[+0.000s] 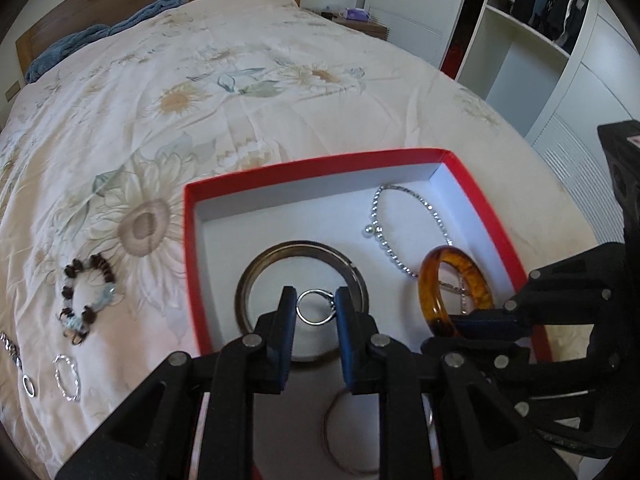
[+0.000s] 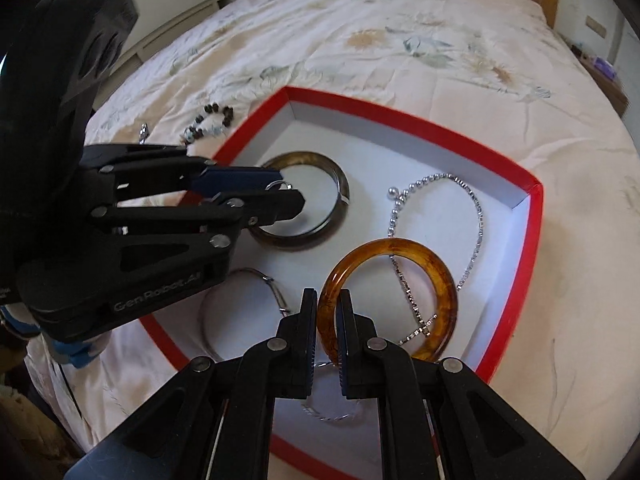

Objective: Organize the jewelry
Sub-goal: 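Lower the amber bangle into the box and open the right gripper while the left lowers the ring, then move both open grippers back over the remaining jewelry on the bed, then grasp the silver ring with the left gripper while the right grasps the twisted silver hoop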

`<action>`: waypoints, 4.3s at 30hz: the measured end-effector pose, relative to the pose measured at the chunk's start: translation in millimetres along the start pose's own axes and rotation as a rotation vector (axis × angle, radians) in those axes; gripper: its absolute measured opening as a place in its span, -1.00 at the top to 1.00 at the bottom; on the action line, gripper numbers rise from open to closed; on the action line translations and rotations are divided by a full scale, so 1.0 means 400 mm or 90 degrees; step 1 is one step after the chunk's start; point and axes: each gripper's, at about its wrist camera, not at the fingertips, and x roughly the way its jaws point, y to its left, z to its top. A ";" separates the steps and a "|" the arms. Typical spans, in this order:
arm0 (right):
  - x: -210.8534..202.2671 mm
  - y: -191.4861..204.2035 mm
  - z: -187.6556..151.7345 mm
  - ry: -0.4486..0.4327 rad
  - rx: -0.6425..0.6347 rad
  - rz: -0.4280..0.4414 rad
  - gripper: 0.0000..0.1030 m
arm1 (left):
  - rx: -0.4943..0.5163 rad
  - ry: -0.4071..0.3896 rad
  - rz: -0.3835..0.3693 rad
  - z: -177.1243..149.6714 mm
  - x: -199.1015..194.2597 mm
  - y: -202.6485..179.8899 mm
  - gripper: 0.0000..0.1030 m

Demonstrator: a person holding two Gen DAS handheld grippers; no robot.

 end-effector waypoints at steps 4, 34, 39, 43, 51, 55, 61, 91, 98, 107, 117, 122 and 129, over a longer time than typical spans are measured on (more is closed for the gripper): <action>0.014 -0.020 -0.008 0.008 0.001 0.005 0.81 | 0.009 0.011 0.013 0.000 0.026 -0.006 0.65; -0.430 0.124 -0.162 -0.152 0.093 -0.076 0.46 | -0.038 -0.153 0.031 0.049 -0.557 0.103 0.35; -0.557 0.256 -0.168 -0.220 0.065 -0.071 0.45 | -0.027 -0.199 0.092 -0.035 -0.806 0.166 0.35; -0.610 0.375 -0.166 -0.260 0.038 -0.060 0.44 | -0.037 -0.232 0.142 -0.134 -0.979 0.226 0.35; -0.675 0.577 -0.171 -0.307 -0.010 -0.037 0.39 | -0.080 -0.260 0.187 -0.316 -1.154 0.332 0.34; -0.664 0.635 -0.162 -0.310 -0.026 -0.029 0.36 | -0.104 -0.263 0.200 -0.375 -1.148 0.378 0.34; -0.591 0.657 -0.125 -0.292 -0.035 -0.013 0.36 | -0.154 -0.236 0.195 -0.422 -1.031 0.452 0.34; 0.188 0.506 0.242 -0.075 0.042 0.032 0.37 | -0.247 -0.067 0.050 -0.334 -0.231 0.688 0.35; 0.230 0.498 0.262 -0.065 0.034 0.035 0.36 | -0.227 -0.065 0.040 -0.319 -0.202 0.675 0.35; 0.271 0.515 0.261 -0.045 -0.011 0.029 0.18 | -0.217 -0.053 0.051 -0.317 -0.163 0.678 0.34; 0.309 0.521 0.279 -0.032 -0.018 0.019 0.16 | -0.216 -0.055 0.046 -0.325 -0.150 0.683 0.42; 0.317 0.522 0.275 -0.034 -0.025 0.009 0.24 | -0.216 -0.056 0.044 -0.327 -0.157 0.685 0.64; 0.251 0.539 0.243 -0.053 -0.029 0.026 0.25 | -0.228 -0.059 0.042 -0.339 -0.206 0.667 0.65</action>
